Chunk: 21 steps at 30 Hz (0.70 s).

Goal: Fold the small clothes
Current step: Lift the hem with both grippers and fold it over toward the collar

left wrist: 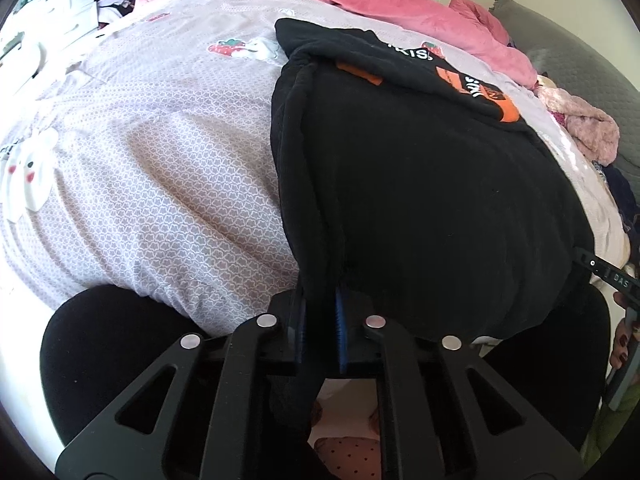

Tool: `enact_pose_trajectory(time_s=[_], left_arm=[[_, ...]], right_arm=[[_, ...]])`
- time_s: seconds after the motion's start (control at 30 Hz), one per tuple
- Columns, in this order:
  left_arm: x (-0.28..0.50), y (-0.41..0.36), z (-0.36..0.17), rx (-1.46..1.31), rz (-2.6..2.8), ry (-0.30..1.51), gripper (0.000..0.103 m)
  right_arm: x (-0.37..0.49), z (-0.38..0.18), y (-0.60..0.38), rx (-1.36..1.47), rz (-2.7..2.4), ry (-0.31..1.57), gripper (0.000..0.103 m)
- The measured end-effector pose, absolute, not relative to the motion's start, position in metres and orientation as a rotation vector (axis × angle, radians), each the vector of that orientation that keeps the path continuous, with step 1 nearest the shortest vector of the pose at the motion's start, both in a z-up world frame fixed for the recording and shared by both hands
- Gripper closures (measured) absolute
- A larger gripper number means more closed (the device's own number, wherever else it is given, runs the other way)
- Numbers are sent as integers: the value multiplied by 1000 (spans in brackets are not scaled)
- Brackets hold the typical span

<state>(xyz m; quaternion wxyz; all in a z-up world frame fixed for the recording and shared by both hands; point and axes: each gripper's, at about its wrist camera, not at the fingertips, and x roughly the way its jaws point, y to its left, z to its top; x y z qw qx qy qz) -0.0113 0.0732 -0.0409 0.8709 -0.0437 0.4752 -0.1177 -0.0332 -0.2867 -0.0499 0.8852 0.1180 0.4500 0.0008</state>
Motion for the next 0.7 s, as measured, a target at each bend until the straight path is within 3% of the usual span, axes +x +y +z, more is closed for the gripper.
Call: enact_pose_trajectory(time_s=[0.7], left_arm=[[-6, 91, 35, -252, -346, 848, 99]], right_arm=[[-47, 0, -320, 455, 125, 757, 91]])
